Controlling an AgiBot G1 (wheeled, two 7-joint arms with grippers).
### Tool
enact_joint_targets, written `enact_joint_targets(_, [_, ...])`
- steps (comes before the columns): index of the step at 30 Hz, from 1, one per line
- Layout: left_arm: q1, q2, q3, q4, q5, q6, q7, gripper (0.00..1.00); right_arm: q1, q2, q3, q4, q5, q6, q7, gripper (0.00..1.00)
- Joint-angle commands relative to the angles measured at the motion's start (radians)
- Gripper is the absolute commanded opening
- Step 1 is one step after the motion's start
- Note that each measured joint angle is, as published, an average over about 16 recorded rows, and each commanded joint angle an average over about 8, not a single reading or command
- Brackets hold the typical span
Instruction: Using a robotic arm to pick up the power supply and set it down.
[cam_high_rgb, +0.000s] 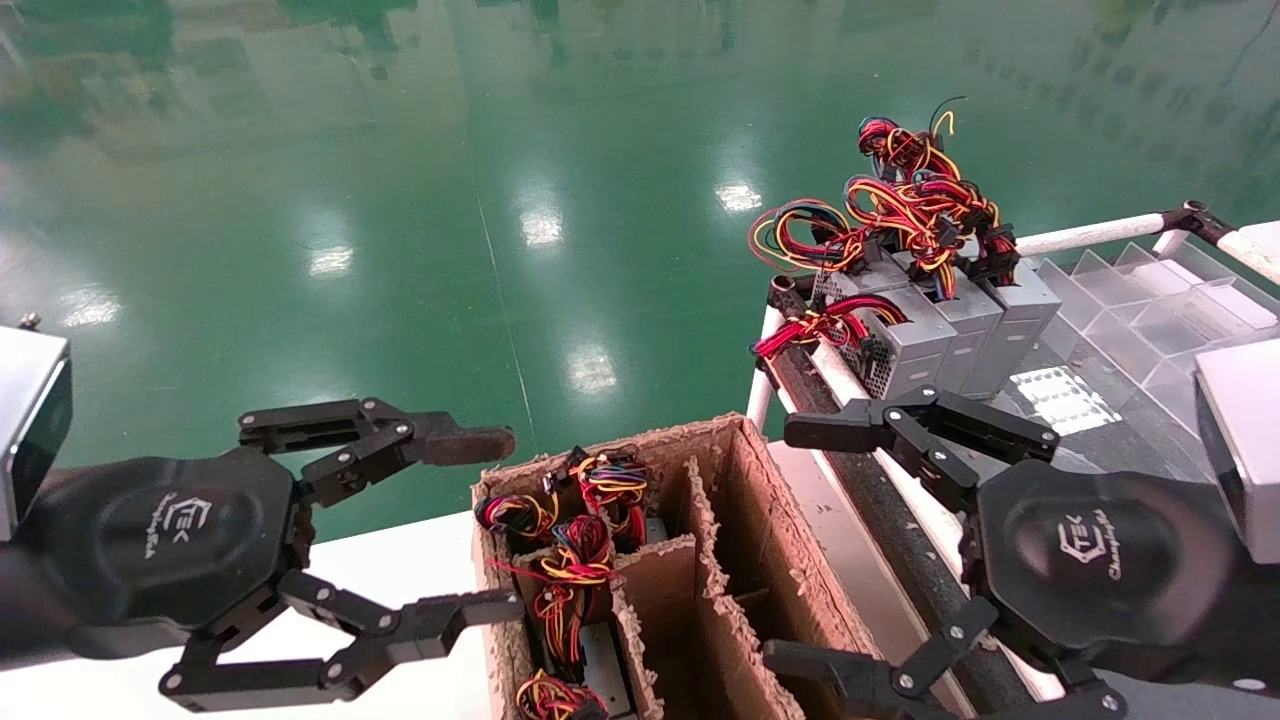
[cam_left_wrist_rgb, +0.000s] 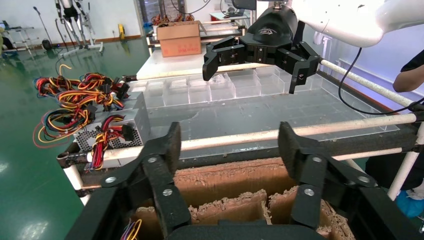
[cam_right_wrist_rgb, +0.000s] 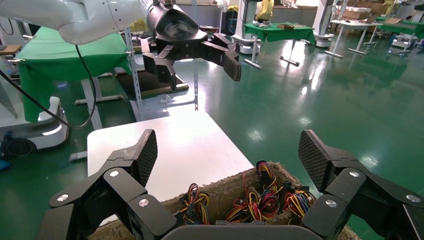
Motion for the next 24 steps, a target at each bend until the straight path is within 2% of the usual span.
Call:
enact_joint_targets(1, [0.0, 0.0, 0.0, 0.0, 0.0, 0.0, 0.0, 0.0, 0.0, 0.0, 0.0, 0.0, 0.0, 0.0, 0.0, 1.0])
enact_joint_targets(16, [0.0, 0.0, 0.0, 0.0, 0.0, 0.0, 0.0, 0.0, -0.001, 0.0, -0.001, 0.0, -0.002, 0.001, 0.0, 1.0])
enact_joint_targets(24, [0.0, 0.0, 0.0, 0.001, 0.0, 0.0, 0.0, 0.0, -0.008, -0.015, -0.032, 0.001, -0.067, 0.036, 0.009, 1.0])
